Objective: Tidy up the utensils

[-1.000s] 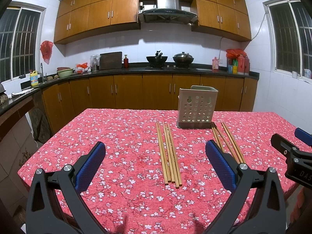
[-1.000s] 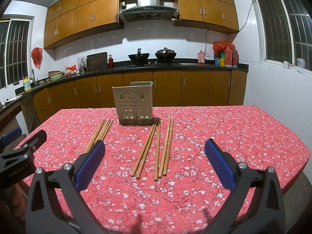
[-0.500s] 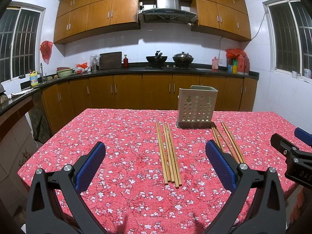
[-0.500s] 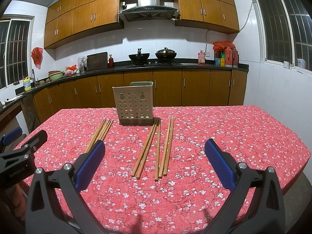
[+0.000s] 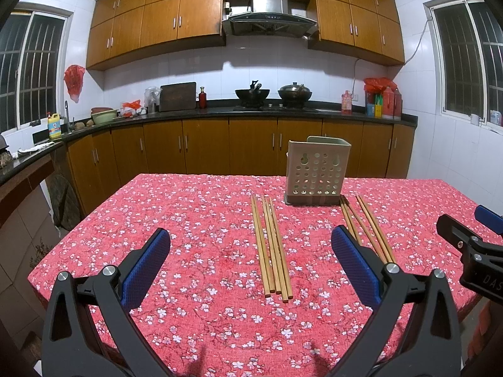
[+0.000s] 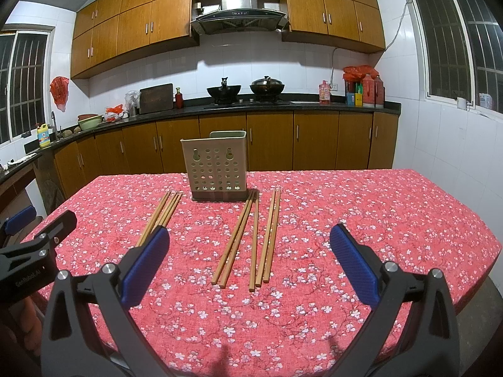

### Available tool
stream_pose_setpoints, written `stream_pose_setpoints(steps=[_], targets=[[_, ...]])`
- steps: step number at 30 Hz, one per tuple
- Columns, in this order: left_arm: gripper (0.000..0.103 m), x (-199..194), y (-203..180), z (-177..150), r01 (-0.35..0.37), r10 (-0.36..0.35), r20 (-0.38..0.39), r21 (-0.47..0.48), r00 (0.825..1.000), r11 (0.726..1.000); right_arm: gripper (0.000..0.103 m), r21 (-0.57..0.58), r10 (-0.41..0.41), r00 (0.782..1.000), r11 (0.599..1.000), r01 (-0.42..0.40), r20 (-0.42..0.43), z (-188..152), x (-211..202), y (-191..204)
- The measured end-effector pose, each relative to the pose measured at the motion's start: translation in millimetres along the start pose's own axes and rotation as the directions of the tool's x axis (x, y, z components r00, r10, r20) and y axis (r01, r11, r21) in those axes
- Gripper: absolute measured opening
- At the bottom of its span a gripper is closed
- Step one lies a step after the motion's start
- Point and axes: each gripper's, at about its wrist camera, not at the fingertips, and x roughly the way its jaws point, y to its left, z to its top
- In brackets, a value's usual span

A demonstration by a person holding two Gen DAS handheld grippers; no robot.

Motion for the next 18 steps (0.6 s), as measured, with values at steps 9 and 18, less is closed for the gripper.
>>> stream_pose_setpoints(steps=[9,18], targets=[[0.101,34.0,19.0,-11.2,-0.031,0.022,-0.137,-0.062,0.990,0.998,0.099,0.052,-0.019,0.996,0.998,0.024,-0.088,-1.5,23.0,-19.8],[0.101,84.2,48.3,-16.3,-0.051,0.008,-0.310,-0.131,0.951,0.990,0.080,0.126,-0.065,0.950,0.986,0.108,-0.306,-6.5,94.6,-50.2]])
